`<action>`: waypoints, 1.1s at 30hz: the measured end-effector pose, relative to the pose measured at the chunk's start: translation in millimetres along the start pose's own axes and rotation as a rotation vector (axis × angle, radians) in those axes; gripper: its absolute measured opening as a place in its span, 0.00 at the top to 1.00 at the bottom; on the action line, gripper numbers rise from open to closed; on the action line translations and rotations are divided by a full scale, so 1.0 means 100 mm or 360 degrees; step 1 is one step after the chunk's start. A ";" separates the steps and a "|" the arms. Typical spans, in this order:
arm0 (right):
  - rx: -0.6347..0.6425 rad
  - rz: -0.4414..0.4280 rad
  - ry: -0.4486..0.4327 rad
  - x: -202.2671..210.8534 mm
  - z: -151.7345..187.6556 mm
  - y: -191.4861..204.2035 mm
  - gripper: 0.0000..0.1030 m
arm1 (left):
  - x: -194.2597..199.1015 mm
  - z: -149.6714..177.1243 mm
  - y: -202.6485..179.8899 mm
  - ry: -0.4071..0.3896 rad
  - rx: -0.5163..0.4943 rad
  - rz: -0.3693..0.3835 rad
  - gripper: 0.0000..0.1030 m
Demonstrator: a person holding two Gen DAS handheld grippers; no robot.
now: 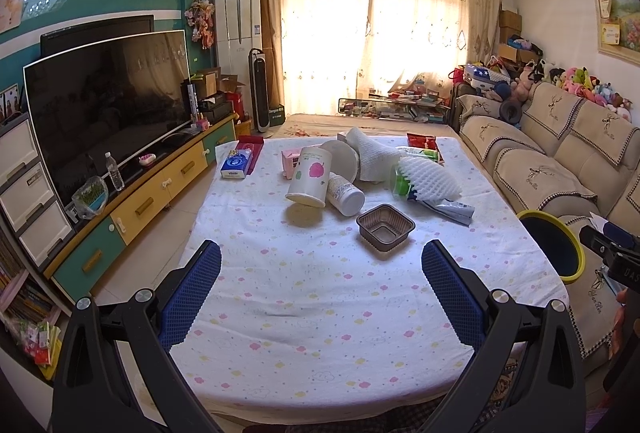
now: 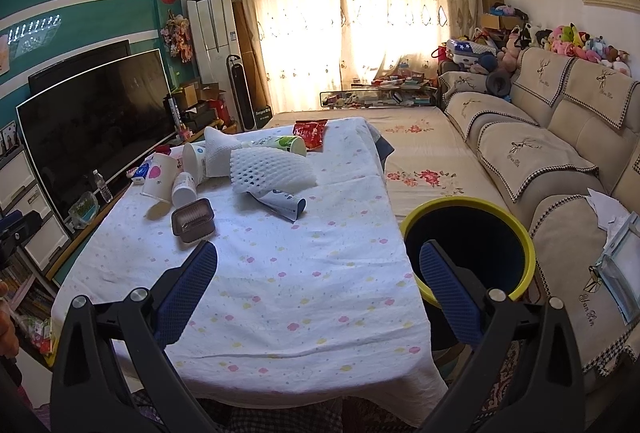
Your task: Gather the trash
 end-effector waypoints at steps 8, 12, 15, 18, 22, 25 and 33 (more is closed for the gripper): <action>0.0045 -0.0045 0.0134 -0.53 0.03 0.11 0.06 | -0.35 0.07 0.02 0.0080 0.0023 0.0027 0.04; 0.0082 -0.0112 0.0158 -0.86 -0.16 0.28 0.08 | -0.52 0.09 0.02 0.0104 0.0020 0.0034 0.04; 0.0132 -0.0141 0.0166 -1.15 -0.35 0.43 0.09 | -0.65 0.08 0.02 0.0110 0.0016 0.0031 0.04; 0.0207 -0.0142 0.0202 -1.51 -0.52 0.57 0.09 | -0.76 0.06 0.03 0.0120 0.0018 0.0038 0.04; 0.0242 -0.0128 0.0303 -2.07 -0.66 0.62 0.09 | -0.95 0.05 0.06 0.0154 0.0024 0.0053 0.04; 0.0195 -0.0116 0.0436 -2.50 -0.70 0.57 0.09 | -1.09 0.04 0.08 0.0179 0.0031 0.0065 0.04; 0.0168 -0.0160 0.0634 -3.00 -0.60 0.56 0.09 | -1.35 0.04 0.11 0.0188 0.0042 0.0087 0.04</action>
Point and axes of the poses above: each gripper's, at about its wrist camera, not at the fingertips, and x roughly against the way its jaws point, y to its left, z to its underside, the point moved 6 cm from there along -x, roughly the way its jaws point, and after that the axes turned 11 degrees about -x, right-handed, at the moved point
